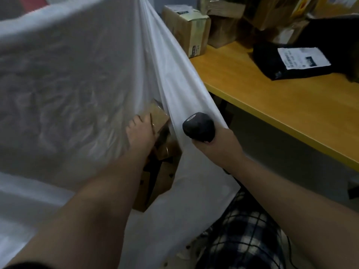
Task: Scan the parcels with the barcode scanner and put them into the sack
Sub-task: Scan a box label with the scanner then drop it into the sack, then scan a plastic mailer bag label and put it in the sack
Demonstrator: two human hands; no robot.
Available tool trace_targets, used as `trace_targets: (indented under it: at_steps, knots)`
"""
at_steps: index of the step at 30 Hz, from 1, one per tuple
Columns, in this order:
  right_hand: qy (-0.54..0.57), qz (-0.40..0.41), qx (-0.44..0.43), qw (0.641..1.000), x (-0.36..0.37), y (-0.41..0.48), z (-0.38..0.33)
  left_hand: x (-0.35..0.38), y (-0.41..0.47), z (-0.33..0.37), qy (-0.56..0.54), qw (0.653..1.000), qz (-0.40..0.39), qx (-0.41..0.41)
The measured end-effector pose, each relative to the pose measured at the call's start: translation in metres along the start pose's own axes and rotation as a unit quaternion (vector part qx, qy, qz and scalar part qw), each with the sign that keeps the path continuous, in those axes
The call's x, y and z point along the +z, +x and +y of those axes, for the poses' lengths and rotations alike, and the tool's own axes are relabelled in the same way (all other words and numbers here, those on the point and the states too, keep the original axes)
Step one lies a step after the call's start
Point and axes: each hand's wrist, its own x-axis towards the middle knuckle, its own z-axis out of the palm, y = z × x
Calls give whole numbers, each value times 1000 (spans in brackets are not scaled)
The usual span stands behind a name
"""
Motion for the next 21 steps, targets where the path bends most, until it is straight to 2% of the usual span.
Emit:
trace_targets:
  at_steps: [3, 9, 12, 17, 21]
  knots:
    - [-6, 8, 14, 1000, -2, 4, 9, 4, 7, 6, -5, 1000, -8, 13]
    - [59, 64, 14, 996, -21, -4, 13, -26, -24, 49, -159, 980, 85, 87]
    - [133, 113, 27, 984, -46, -16, 10, -50, -47, 82, -199, 963, 108, 146]
    - [191, 185, 76, 961, -115, -41, 21, -85, -80, 150, -211, 938, 101, 255]
    - [295, 224, 138, 919, -175, -64, 42, -96, -90, 202, -145, 929, 65, 334]
